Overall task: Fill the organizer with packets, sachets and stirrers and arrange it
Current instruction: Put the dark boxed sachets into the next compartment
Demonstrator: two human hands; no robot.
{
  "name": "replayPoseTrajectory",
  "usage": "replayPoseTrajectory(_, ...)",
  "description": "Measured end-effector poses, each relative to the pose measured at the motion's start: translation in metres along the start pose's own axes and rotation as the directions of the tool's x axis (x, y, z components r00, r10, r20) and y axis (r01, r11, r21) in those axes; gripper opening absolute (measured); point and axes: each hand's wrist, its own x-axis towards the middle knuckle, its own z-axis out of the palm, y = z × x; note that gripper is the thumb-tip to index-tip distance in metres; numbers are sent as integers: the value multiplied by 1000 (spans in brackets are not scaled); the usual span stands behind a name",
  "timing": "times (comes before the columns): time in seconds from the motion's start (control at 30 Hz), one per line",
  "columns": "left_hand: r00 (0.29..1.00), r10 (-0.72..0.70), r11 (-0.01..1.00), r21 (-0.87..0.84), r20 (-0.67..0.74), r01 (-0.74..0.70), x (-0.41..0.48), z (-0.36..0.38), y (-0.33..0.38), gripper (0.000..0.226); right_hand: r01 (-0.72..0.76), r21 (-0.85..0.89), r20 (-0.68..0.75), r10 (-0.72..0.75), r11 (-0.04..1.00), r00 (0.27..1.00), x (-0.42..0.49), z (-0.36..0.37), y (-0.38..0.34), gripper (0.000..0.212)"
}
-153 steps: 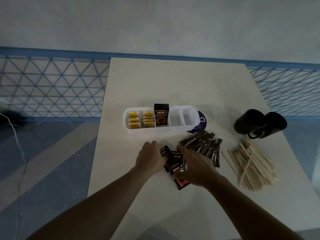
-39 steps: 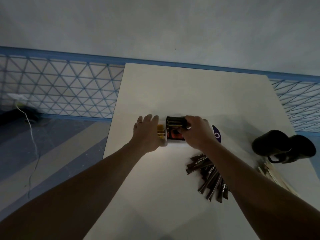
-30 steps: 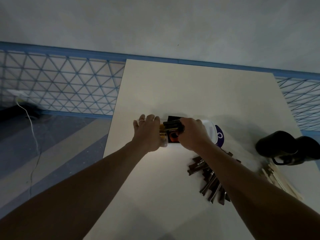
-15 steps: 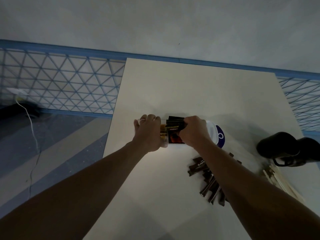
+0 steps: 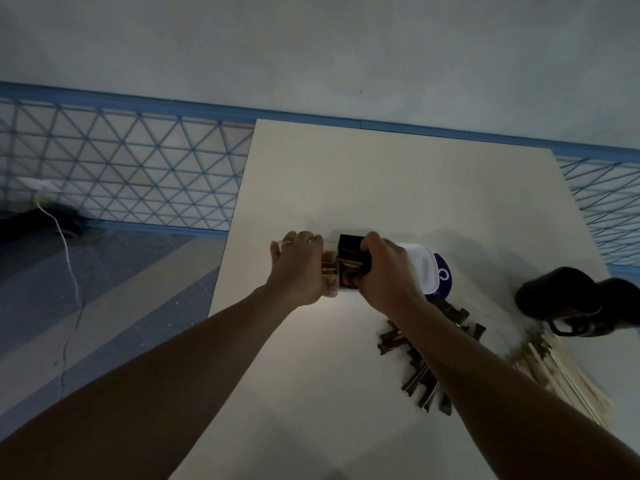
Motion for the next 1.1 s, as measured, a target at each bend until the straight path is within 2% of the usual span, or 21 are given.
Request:
replayPoseTrajectory(0.1,1000,-3,1000,-3,7,4,0,0,0,98,60,1,-45,-60,998,997,3,-7,3,40)
replayPoseTrajectory(0.2,1000,-10,1000,-17,11,11,0,-1,0,99,66,-11,-58,-67,998,996,6,-11,4,15)
replayPoseTrajectory(0.23,1000,-11,1000,-20,10,12,0,-1,0,99,73,-27,-49,-74,997,996,7,-10,5,13)
replayPoseTrajectory(0.37,1000,-5,1000,-11,3,5,0,-1,0,98,107,-79,15,-106,991,994,6,-3,7,18)
replayPoseTrajectory(0.47,1000,-1,1000,-6,6,1,1,0,-1,99,126,-89,-4,-126,988,992,8,-8,6,22)
replayPoseTrajectory(0.57,1000,1,1000,-9,6,-1,1,1,-1,98,133,-35,-43,-135,990,990,10,-16,2,45)
replayPoseTrajectory(0.67,1000,7,1000,-3,4,-6,1,1,-2,98,103,-67,65,-99,992,993,15,-18,2,68)
replayPoseTrajectory(0.77,1000,10,1000,-7,6,-10,1,0,-2,99,99,-112,152,-81,989,985,20,-14,6,63)
replayPoseTrajectory(0.9,1000,11,1000,-12,6,-11,1,0,-2,99,127,-132,134,-109,983,985,20,-13,3,52)
replayPoseTrajectory(1.1,1000,17,1000,-16,4,-17,1,0,-2,97,206,-195,195,-168,959,966,17,-13,7,67)
